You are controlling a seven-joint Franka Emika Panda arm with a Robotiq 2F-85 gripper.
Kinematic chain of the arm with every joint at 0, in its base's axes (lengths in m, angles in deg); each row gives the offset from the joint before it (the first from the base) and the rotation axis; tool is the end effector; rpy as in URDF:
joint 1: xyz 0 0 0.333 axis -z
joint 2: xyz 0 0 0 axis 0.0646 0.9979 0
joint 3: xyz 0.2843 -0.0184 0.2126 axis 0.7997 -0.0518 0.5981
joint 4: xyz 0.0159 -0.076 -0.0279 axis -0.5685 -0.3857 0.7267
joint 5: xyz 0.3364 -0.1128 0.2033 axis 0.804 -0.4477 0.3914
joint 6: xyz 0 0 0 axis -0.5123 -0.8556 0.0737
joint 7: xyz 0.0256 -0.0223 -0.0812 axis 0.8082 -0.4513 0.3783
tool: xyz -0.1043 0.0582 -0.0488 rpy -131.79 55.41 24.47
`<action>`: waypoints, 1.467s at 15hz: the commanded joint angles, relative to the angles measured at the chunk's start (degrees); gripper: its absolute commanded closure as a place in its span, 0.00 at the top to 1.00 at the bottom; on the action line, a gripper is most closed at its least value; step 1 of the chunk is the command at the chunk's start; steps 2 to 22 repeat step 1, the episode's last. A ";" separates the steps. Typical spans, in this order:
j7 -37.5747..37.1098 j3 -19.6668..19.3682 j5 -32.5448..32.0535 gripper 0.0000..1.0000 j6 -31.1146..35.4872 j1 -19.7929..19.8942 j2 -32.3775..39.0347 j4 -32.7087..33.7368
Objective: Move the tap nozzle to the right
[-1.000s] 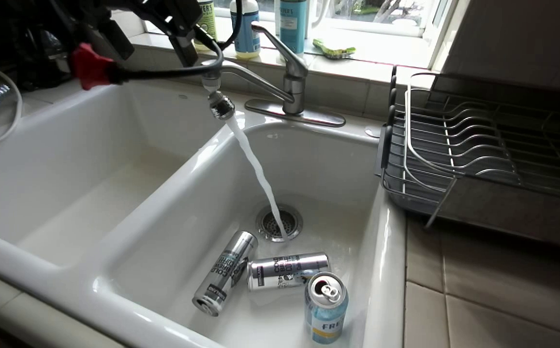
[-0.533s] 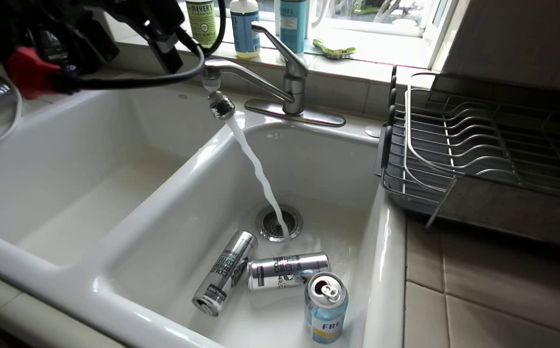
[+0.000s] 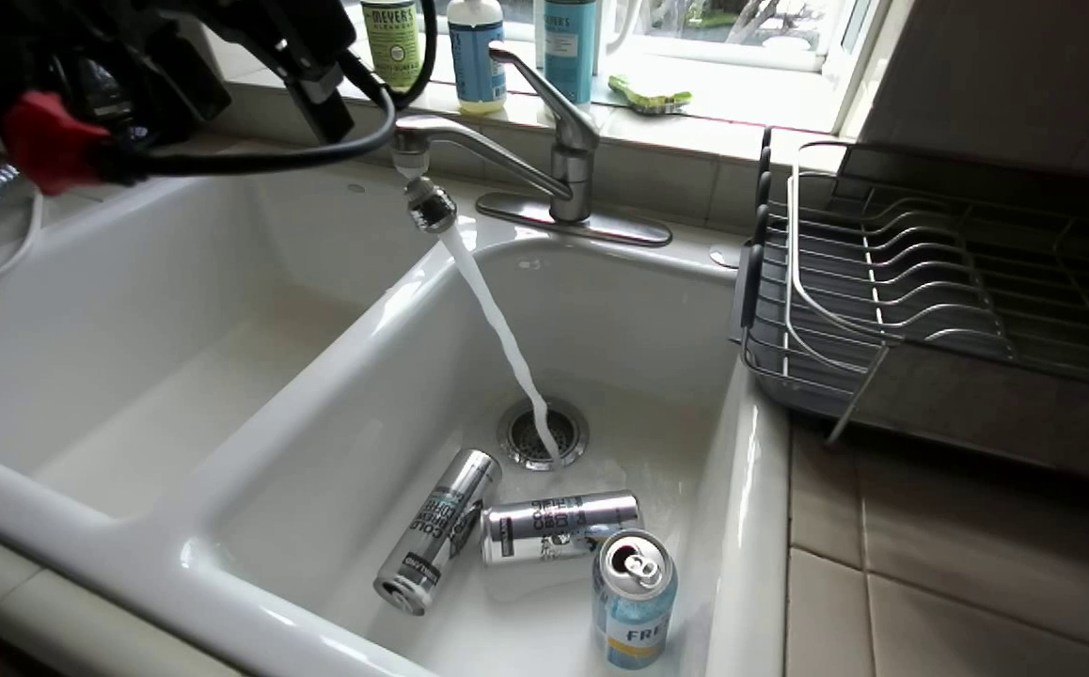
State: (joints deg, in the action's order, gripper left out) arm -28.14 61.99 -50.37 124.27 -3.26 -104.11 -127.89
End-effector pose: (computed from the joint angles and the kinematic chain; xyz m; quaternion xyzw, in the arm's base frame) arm 0.3125 -0.0238 0.5225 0.9838 0.0167 0.1783 0.0114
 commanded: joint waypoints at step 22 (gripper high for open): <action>0.14 0.19 0.20 1.00 -0.10 0.22 0.03 0.09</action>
